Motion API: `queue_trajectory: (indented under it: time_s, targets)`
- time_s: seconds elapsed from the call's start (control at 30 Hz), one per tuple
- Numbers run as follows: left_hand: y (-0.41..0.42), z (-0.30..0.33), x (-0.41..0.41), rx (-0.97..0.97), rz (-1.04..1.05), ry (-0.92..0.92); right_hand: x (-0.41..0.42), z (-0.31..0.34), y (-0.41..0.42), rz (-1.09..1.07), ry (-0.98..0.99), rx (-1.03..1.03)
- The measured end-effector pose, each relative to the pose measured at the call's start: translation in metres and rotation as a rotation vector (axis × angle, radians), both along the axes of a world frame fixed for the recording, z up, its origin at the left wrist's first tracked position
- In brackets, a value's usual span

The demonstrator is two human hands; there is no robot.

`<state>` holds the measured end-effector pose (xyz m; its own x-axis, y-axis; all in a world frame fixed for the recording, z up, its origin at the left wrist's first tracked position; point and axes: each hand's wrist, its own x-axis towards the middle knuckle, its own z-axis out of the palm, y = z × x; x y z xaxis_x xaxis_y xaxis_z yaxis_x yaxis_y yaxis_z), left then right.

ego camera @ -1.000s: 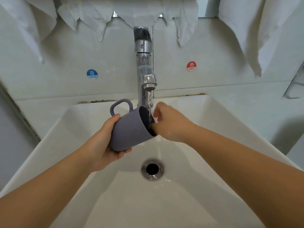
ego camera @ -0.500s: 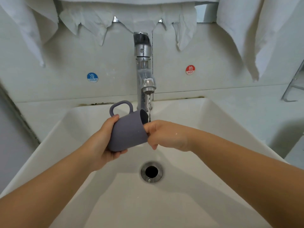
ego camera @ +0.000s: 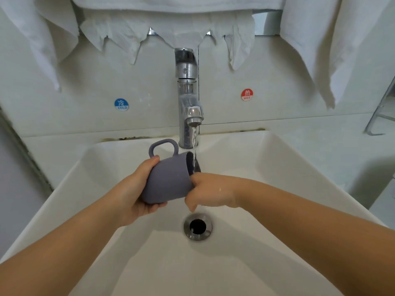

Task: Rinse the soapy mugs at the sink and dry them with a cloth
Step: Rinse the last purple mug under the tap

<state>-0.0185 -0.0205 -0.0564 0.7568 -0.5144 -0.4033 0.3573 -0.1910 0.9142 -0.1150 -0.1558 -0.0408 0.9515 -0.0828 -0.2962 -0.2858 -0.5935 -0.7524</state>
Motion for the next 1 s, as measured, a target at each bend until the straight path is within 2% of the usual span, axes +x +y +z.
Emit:
queue_trajectory:
  time_s: [0.1, 0.23, 0.3, 0.4, 0.5, 0.57, 0.63, 0.7, 0.77, 0.93, 1.0]
  targets:
    - [-0.005, -0.006, -0.006, -0.073, -0.026, -0.079, 0.002, -0.005, -0.006, -0.042, 0.009, 0.255]
    - [-0.009, -0.012, -0.008, -0.159, -0.098, -0.193, 0.0, 0.003, -0.022, -0.177, 0.001, 0.71]
    - [-0.008, -0.013, -0.007, -0.19, -0.102, -0.208, -0.002, 0.01, -0.031, -0.216, -0.008, 0.825]
    - [-0.008, -0.013, -0.009, -0.191, -0.108, -0.215, -0.002, 0.009, -0.038, -0.205, -0.001, 0.822]
    - [-0.009, -0.01, -0.007, -0.161, -0.079, -0.183, -0.002, 0.008, -0.033, -0.032, 0.011, 0.74]
    - [-0.009, -0.008, -0.003, -0.13, -0.054, -0.167, -0.004, 0.009, -0.024, 0.087, 0.046, 0.524]
    - [-0.008, -0.005, -0.001, -0.12, -0.014, -0.148, 0.0, 0.005, -0.014, 0.105, 0.068, 0.207]
    - [-0.007, -0.004, 0.002, -0.131, 0.029, -0.117, 0.007, 0.001, -0.006, 0.084, 0.048, 0.04]
    - [-0.006, -0.004, 0.002, -0.134, 0.048, -0.106, 0.01, 0.001, -0.001, 0.074, 0.02, 0.094]
    - [-0.008, -0.01, 0.002, -0.137, 0.012, -0.186, 0.006, 0.007, -0.007, -0.127, -0.026, 0.701]
    - [-0.008, -0.01, 0.001, -0.146, 0.007, -0.188, 0.006, 0.006, -0.006, -0.17, -0.034, 0.787]
